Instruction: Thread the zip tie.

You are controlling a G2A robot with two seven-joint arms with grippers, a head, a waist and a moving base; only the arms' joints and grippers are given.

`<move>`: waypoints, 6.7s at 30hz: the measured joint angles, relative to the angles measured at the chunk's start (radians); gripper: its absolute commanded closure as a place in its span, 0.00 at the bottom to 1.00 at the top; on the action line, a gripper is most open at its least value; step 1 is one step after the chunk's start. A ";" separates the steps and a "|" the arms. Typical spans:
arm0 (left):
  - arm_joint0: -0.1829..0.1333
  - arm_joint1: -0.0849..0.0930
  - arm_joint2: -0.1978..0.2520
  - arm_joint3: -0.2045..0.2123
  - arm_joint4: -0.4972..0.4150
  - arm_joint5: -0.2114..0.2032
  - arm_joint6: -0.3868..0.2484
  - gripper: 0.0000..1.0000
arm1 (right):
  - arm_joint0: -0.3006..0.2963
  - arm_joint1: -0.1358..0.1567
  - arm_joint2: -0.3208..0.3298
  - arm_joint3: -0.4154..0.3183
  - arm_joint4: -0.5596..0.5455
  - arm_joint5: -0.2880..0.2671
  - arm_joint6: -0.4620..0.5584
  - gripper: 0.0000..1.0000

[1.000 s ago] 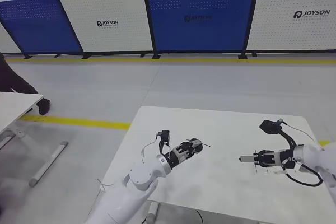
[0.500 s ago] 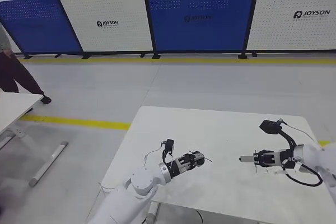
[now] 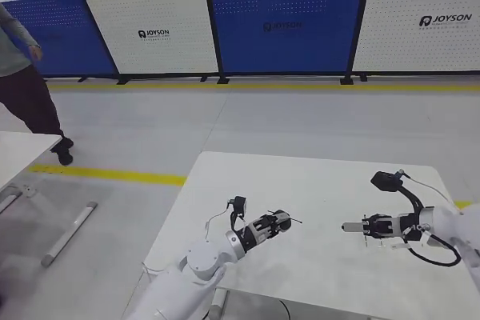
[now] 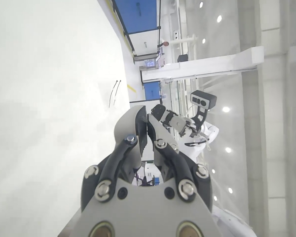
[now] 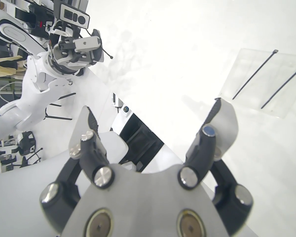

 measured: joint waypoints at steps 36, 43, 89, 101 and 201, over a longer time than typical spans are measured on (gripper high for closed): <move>-0.016 -0.008 0.019 0.016 -0.024 0.009 0.035 1.00 | 0.283 0.008 -0.270 0.250 -0.108 -0.016 0.000 0.00; -0.016 -0.008 0.019 0.016 -0.024 0.009 0.035 1.00 | 0.278 0.005 -0.279 0.253 -0.117 -0.013 -0.021 0.00; -0.016 -0.008 0.019 0.016 -0.024 0.009 0.035 1.00 | 0.376 -0.122 -0.535 0.479 -0.342 0.217 -0.043 0.00; -0.016 -0.008 0.019 0.016 -0.024 0.009 0.035 1.00 | 0.319 -0.100 -0.446 0.436 -0.341 0.219 -0.065 0.56; -0.016 -0.008 0.019 0.016 -0.024 0.009 0.035 1.00 | -0.087 -0.102 -0.009 0.044 -0.468 0.217 -0.224 1.00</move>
